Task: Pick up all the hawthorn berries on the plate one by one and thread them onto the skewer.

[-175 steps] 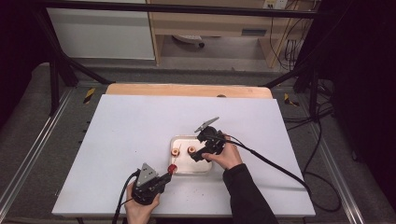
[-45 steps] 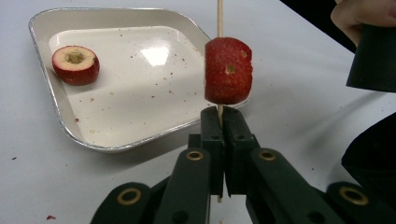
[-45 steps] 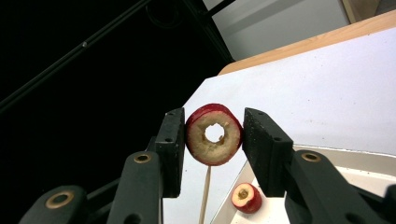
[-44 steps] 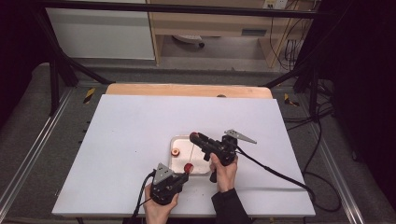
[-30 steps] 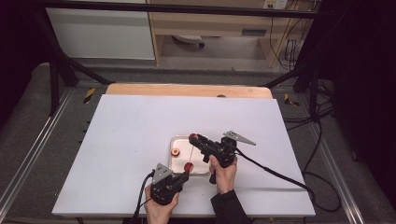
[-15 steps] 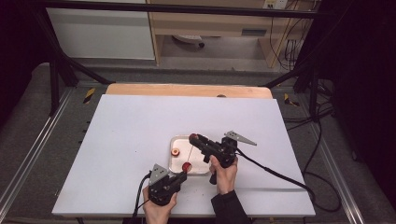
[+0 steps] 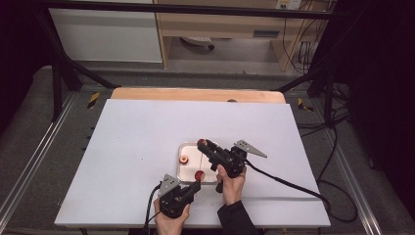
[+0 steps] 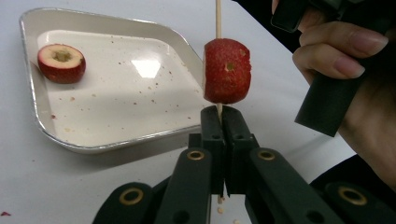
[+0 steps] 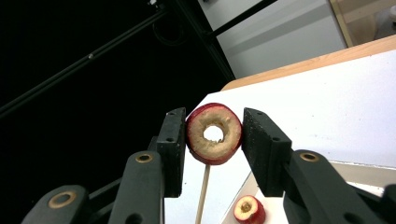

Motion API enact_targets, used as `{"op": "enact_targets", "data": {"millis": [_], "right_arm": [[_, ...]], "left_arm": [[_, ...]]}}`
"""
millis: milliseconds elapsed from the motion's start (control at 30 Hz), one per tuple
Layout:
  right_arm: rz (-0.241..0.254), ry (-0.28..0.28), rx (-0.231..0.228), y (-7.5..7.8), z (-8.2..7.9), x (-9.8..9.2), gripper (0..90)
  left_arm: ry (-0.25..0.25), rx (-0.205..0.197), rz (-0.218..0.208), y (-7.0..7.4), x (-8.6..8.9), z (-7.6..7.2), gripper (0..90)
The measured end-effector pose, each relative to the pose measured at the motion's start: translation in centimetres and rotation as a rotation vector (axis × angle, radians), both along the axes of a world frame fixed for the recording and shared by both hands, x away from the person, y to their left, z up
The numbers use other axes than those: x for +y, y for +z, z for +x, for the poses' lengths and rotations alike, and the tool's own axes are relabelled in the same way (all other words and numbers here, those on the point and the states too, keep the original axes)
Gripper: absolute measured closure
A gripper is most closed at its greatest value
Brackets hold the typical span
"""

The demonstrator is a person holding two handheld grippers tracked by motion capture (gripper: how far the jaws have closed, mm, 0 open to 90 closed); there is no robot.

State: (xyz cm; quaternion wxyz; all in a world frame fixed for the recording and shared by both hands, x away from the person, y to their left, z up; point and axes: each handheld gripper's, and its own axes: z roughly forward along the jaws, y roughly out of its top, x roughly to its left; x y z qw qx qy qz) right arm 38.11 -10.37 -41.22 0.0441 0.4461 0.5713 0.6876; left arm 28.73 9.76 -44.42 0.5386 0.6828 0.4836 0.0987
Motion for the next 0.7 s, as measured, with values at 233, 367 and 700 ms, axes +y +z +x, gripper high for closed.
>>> {"op": "enact_targets", "data": {"millis": [233,367,700], "right_arm": [[0.026,0.000,0.022,0.2,0.1,-0.1,61.7],[0.044,-0.006,0.010,1.1,0.3,-0.6,61.7],[0.146,0.037,0.116,2.3,0.8,-1.3,61.6]], "left_arm": [[-0.014,-0.001,0.026,-0.3,0.1,0.0,89.0],[-0.016,-0.007,0.020,-0.8,0.1,0.0,89.0],[-0.032,-0.072,0.001,0.0,0.2,-0.7,88.9]]}}
